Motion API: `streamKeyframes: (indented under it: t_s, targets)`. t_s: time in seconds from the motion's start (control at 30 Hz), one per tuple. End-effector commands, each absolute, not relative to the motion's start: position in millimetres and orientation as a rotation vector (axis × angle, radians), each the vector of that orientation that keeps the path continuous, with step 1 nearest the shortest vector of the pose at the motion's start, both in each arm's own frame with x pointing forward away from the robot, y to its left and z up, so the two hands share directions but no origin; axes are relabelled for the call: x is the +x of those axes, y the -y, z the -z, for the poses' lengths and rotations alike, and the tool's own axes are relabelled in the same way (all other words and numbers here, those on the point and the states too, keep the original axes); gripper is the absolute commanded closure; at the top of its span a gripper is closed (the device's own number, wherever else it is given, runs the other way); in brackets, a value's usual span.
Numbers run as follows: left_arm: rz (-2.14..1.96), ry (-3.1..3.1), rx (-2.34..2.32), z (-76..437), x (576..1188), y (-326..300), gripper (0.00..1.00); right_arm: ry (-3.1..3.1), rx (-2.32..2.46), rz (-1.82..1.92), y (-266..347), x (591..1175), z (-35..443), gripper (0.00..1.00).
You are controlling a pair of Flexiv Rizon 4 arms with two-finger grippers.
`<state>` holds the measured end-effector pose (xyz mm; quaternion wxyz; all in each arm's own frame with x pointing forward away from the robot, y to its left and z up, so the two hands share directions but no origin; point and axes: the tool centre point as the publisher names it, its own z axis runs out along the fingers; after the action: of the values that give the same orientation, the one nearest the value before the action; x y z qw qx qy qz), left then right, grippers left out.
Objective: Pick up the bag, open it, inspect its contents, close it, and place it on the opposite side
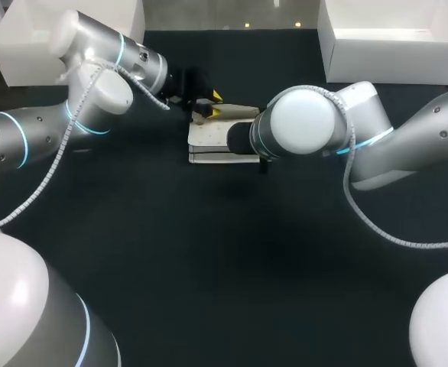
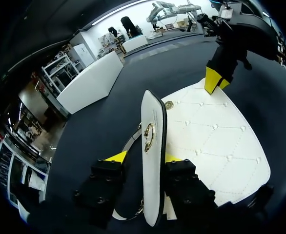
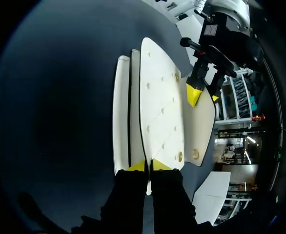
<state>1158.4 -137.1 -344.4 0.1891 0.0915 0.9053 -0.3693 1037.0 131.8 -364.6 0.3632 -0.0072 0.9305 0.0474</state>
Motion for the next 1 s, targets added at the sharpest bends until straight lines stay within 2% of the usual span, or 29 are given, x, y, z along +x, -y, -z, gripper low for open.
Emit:
streamKeyframes:
  t_s: [0.03, 0.13, 0.37, 0.47, 0.57, 0.63, 1.0]
  targets:
    - [1.042, -2.559, 0.250, 348.4, 1166.5, 138.9, 0.64, -2.389, -0.017, -0.123, -131.7, 1036.1, 366.2, 1.00]
    - [1.038, -2.567, 0.236, 348.9, 1168.6, 138.4, 0.68, -2.389, -0.017, -0.123, -131.7, 1036.1, 366.2, 1.00]
    - [1.030, -2.576, 0.213, 349.0, 1173.8, 137.5, 0.71, -2.389, -0.017, -0.123, -131.7, 1036.1, 366.2, 1.00]
    - [1.029, -2.575, 0.206, 348.0, 1174.4, 136.8, 0.77, -2.389, -0.017, -0.123, -131.7, 1036.1, 366.2, 1.00]
    - [1.029, -2.572, 0.203, 347.4, 1174.3, 135.7, 0.85, -2.389, -0.017, -0.123, -131.7, 1036.1, 366.2, 1.00]
    - [1.027, -2.572, 0.199, 347.5, 1174.4, 134.7, 1.00, -2.389, -0.017, -0.123, -131.7, 1036.1, 366.2, 1.00]
    - [1.060, -2.590, 0.190, 342.9, 1176.0, 131.7, 1.00, -2.389, -0.017, -0.123, -131.7, 1036.1, 366.2, 1.00]
